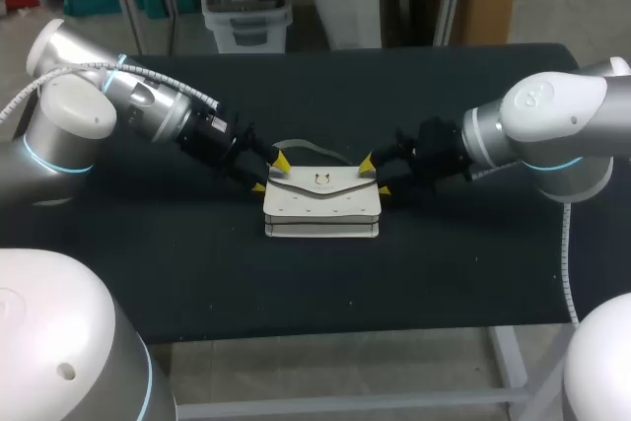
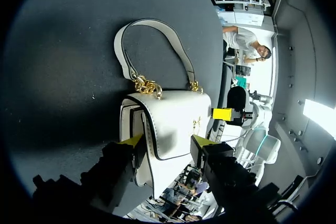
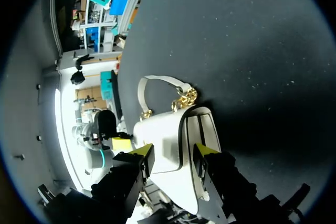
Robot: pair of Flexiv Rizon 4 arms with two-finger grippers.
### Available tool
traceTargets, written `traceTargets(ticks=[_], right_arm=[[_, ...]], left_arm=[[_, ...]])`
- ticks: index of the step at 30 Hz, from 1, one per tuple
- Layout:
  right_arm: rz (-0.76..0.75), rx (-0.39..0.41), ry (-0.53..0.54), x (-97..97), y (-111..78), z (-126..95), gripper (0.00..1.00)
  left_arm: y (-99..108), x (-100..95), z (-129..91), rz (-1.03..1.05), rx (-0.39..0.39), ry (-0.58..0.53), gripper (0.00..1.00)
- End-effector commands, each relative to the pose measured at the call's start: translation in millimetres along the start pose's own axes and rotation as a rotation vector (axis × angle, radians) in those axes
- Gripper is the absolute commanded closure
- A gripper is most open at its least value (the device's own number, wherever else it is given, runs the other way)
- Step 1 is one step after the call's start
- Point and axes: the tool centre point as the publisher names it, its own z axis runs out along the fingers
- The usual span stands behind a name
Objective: Pick up the bag, open it, inspect its contents, close it, and place it on the opposite side
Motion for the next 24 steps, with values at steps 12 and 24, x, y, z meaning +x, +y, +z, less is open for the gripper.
traceTargets(ticks=[12,24], right_arm=[[-0.034,-0.008,0.02,-3.5,0.6,6,1.0],[-0.09,-0.035,0.058,-8.6,-3.5,10,0.79]], left_arm=[[-1,-4.7,11,-0.036,-0.036,0.002,1.0],[8,-6.0,16,-0.071,-0.028,0.014,0.35]])
